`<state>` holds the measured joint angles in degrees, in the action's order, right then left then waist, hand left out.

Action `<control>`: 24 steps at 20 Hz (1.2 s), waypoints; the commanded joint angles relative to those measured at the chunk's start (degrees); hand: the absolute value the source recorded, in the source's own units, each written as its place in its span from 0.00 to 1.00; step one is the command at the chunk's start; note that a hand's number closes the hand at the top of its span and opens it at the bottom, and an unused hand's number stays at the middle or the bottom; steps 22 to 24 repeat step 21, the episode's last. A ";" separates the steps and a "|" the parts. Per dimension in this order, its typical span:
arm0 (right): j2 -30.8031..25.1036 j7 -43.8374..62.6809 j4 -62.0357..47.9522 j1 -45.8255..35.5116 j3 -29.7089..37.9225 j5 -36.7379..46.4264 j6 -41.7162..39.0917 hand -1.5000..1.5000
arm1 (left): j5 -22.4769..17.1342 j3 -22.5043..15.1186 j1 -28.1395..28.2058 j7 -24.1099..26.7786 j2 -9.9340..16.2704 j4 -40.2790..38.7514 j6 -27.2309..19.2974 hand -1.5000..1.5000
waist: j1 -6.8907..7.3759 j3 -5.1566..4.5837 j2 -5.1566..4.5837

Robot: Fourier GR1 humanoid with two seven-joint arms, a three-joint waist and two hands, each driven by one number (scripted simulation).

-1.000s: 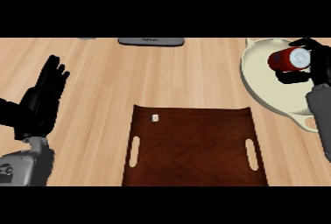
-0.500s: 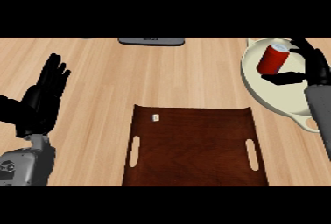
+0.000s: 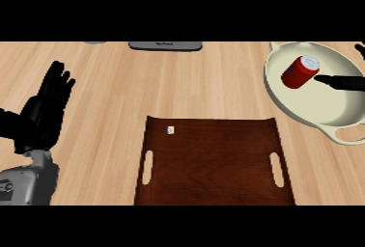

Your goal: Pick the can from the tray and place it in the pot

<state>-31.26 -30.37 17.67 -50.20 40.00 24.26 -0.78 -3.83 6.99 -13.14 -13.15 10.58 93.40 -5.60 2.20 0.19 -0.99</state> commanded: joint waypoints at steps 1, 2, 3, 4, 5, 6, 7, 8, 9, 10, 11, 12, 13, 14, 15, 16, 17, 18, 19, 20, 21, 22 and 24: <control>-6.47 -2.60 -3.08 3.33 2.75 -3.01 -6.92 0.00 | -0.15 -0.66 0.10 -1.02 -0.85 0.93 -0.29 0.50 | -0.41 0.02 0.08; -7.81 -1.43 -3.52 1.03 2.48 -2.82 -6.90 0.00 | 0.14 -0.02 -0.42 -0.97 0.06 0.65 -0.20 0.50 | -0.01 0.01 0.00; -7.82 -2.39 -3.97 2.21 3.62 -4.14 -7.56 0.00 | 1.64 -1.48 0.92 -2.19 -0.78 3.00 -1.48 0.50 | -0.03 0.03 0.13; -9.31 -3.03 -4.46 1.87 3.11 -3.54 -8.69 0.00 | 0.95 -1.63 1.69 0.71 -1.50 1.57 -0.38 0.50 | 0.41 0.05 -0.17; -9.83 -6.21 -4.63 5.30 3.94 -4.67 -11.67 0.00 | -0.99 1.09 0.66 -0.16 0.74 0.88 0.87 0.50 | -0.16 0.04 -0.03; -13.26 -3.90 -4.99 4.43 3.43 -4.07 -13.85 0.00 | 0.10 0.12 1.07 -0.75 -0.14 1.80 -0.31 0.50 | 0.00 0.06 -0.04; -11.72 -3.22 -5.77 3.65 3.33 -4.20 -12.31 0.00 | -0.53 0.92 -2.67 -1.94 0.60 -0.12 -0.15 0.50 | -0.15 0.04 -0.07; -14.18 -3.70 -5.55 5.10 3.38 -4.61 -16.10 0.00 | 0.19 0.11 3.58 2.16 -0.42 1.37 0.57 0.50 | -0.23 0.00 0.17; -13.29 -7.11 -6.11 7.36 4.53 -5.49 -15.24 0.00 | 0.13 0.55 -0.47 -0.01 0.72 -0.63 0.58 0.50 | -0.26 0.09 -0.15; -14.32 -6.95 -6.34 7.93 3.88 -5.10 -17.06 0.00 | 0.12 0.77 -1.14 -1.66 0.53 0.13 -0.36 0.50 | -0.32 0.08 -0.02; -14.96 -5.69 -6.56 6.85 3.35 -4.54 -16.75 0.00 | -0.70 1.92 -0.96 0.15 1.49 0.15 0.73 0.50 | 0.15 0.08 -0.13; -13.74 -6.69 -6.38 6.81 3.37 -4.93 -16.18 0.00 | -0.14 -0.55 1.52 -2.86 0.25 3.76 0.56 0.50 | 0.26 0.08 0.11; -16.24 -5.70 -6.72 6.62 3.43 -4.79 -17.92 0.00 | 0.69 -0.64 -0.84 -0.32 -0.98 -0.12 -0.57 0.50 | 0.09 0.11 -0.21; -16.38 -8.68 -6.51 9.24 3.40 -4.91 -19.11 0.00 | -0.50 1.16 -0.68 -2.98 1.53 2.21 0.46 0.50 | 0.05 0.12 -0.01; -17.68 -5.75 -6.82 7.69 3.29 -5.12 -20.12 0.00 | -1.71 2.19 -1.08 -2.77 1.81 1.61 1.02 0.50 | -0.13 0.05 0.12; -17.22 -8.45 -6.90 9.51 3.32 -4.90 -19.42 0.00 | 0.01 0.27 0.27 0.06 -0.27 -0.09 0.29 0.50 | 0.06 0.12 -0.17; -18.17 -7.68 -6.75 8.79 2.83 -4.55 -20.17 0.00 | -0.84 0.37 -0.38 -3.68 0.76 3.04 0.61 0.50 | 0.33 0.13 -0.03; -17.87 -9.36 -7.23 10.32 3.38 -4.97 -20.12 0.00 | 0.18 0.09 0.89 -2.19 0.08 3.16 -0.21 0.50 | 0.52 0.18 -0.16; -17.02 -8.63 -7.13 9.53 2.58 -4.47 -19.67 0.00 | 1.32 -2.09 0.88 -1.49 -1.36 1.94 -0.21 0.50 | 0.16 0.12 -0.07; -17.87 -6.16 -7.25 7.67 3.12 -5.46 -20.54 0.00 | -1.60 1.89 0.75 -1.37 1.55 1.41 1.82 0.50 | 0.05 0.04 0.12; -18.06 -10.24 -7.19 11.57 3.09 -5.32 -21.41 0.00 | 0.81 -0.69 -0.73 -2.09 -0.84 1.88 -0.83 0.50 | -0.36 0.10 0.07; -18.06 -10.24 -7.19 11.57 3.09 -5.32 -21.41 0.00 | 0.81 -0.69 -0.73 -2.09 -0.84 1.88 -0.83 0.50 | -0.36 0.10 0.07; -18.06 -10.24 -7.19 11.57 3.09 -5.32 -21.41 0.00 | 0.81 -0.69 -0.73 -2.09 -0.84 1.88 -0.83 0.50 | -0.36 0.10 0.07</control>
